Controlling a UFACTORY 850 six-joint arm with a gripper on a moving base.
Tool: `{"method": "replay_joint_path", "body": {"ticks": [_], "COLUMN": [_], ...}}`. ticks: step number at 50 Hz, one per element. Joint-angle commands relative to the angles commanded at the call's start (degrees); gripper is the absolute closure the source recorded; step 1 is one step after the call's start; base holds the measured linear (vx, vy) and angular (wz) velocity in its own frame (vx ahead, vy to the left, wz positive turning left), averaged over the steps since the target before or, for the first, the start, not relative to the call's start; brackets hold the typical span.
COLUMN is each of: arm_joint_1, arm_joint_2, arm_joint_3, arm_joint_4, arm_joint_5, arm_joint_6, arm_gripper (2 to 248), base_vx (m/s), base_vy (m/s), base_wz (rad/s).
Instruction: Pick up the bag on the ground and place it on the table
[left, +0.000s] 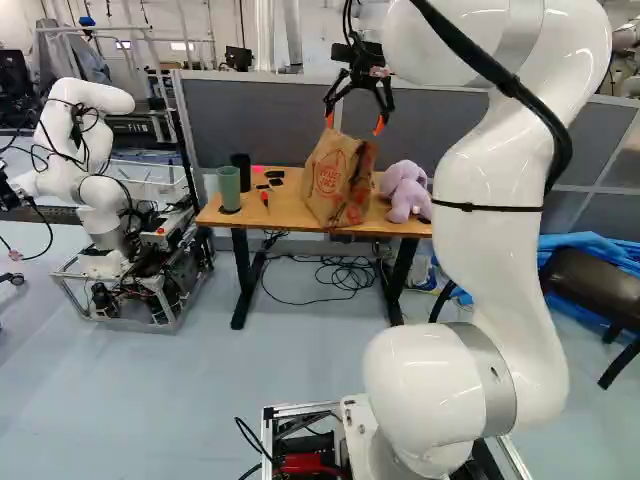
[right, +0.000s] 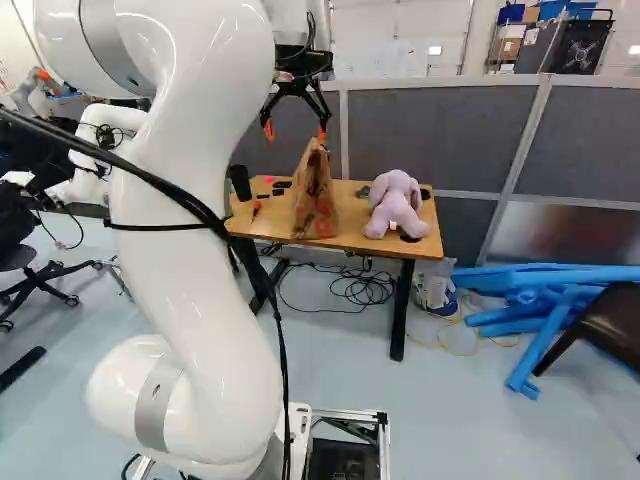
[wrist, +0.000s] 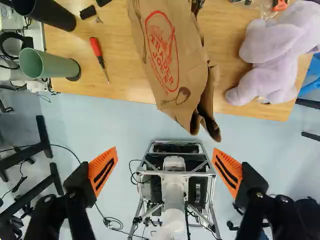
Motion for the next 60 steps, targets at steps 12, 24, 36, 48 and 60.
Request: {"method": "replay_joint_path", "body": {"ticks": [12, 24, 36, 48, 60], "arm_joint_1": [0.0, 0.0, 0.0, 0.0, 0.0], "arm_joint_2": [0.0, 0.0, 0.0, 0.0, 0.0], "arm_joint_3": [0.0, 0.0, 0.0, 0.0, 0.0], "arm_joint_4": [0.0, 0.0, 0.0, 0.0, 0.0], "arm_joint_5": [0.0, 0.0, 0.0, 0.0, 0.0], "arm_joint_6": [0.0, 0.0, 0.0, 0.0, 0.0], "arm_gripper": [3, 3, 3, 3, 3], "base_vx": [-0.131, -0.153, -0.156, -0.061, 0.004], "base_vy": [0.001, 0.003, 0.004, 0.0, -0.001], "base_wz": [0.016, 0.021, 0.025, 0.009, -0.002]}}
